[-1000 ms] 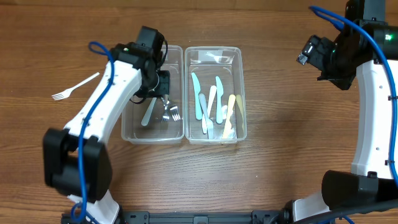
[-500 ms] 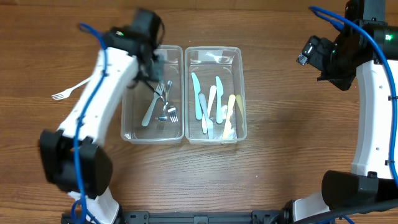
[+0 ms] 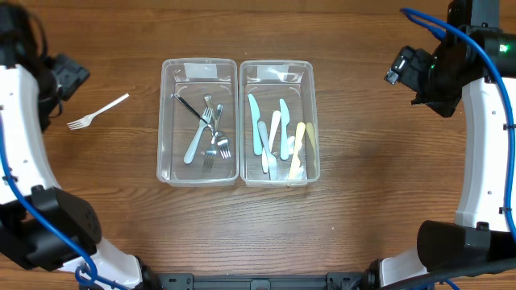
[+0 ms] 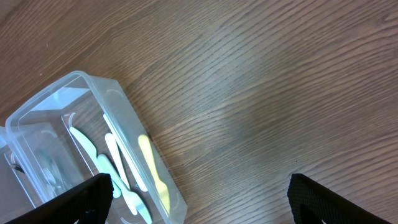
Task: Pack container
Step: 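Move the left gripper over the white plastic fork on the table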
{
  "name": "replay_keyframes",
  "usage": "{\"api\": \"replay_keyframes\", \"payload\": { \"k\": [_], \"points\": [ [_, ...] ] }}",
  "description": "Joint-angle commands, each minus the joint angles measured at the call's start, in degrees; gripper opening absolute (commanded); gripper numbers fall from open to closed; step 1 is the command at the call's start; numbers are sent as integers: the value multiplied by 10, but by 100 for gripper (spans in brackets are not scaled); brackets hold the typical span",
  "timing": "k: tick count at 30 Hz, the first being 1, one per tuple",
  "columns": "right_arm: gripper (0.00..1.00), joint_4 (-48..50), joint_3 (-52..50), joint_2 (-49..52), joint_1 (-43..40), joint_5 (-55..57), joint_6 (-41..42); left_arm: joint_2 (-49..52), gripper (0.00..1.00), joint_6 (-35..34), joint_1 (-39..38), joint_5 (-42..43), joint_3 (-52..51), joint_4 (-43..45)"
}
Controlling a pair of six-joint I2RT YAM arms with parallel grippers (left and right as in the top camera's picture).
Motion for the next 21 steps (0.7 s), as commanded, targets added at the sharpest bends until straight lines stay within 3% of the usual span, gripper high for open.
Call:
{"api": "replay_keyframes", "payload": {
  "k": [1, 6, 11, 15, 17, 18, 19, 21],
  "points": [
    [92, 2, 0, -1, -1, -1, -2, 36, 100, -268, 16, 71, -10, -12],
    [92, 2, 0, -1, -1, -1, -2, 63, 97, -349, 7, 92, -12, 2],
    [92, 5, 0, -1, -1, -1, -2, 64, 100, -342, 0, 93, -12, 9],
    [92, 10, 0, -1, -1, -1, -2, 62, 100, -207, 0, 93, -11, 49],
    [92, 10, 0, -1, -1, -1, -2, 61, 100, -97, 0, 93, -6, 76],
    [92, 10, 0, -1, -1, -1, -2, 61, 100, 60, 0, 93, 6, 104],
    [92, 10, 0, -1, -1, -1, -2, 61, 100, 123, 0, 92, 13, 108],
    [92, 10, 0, -1, -1, -1, -2, 61, 100, 184, 0, 76, 27, 106]
  ]
}}
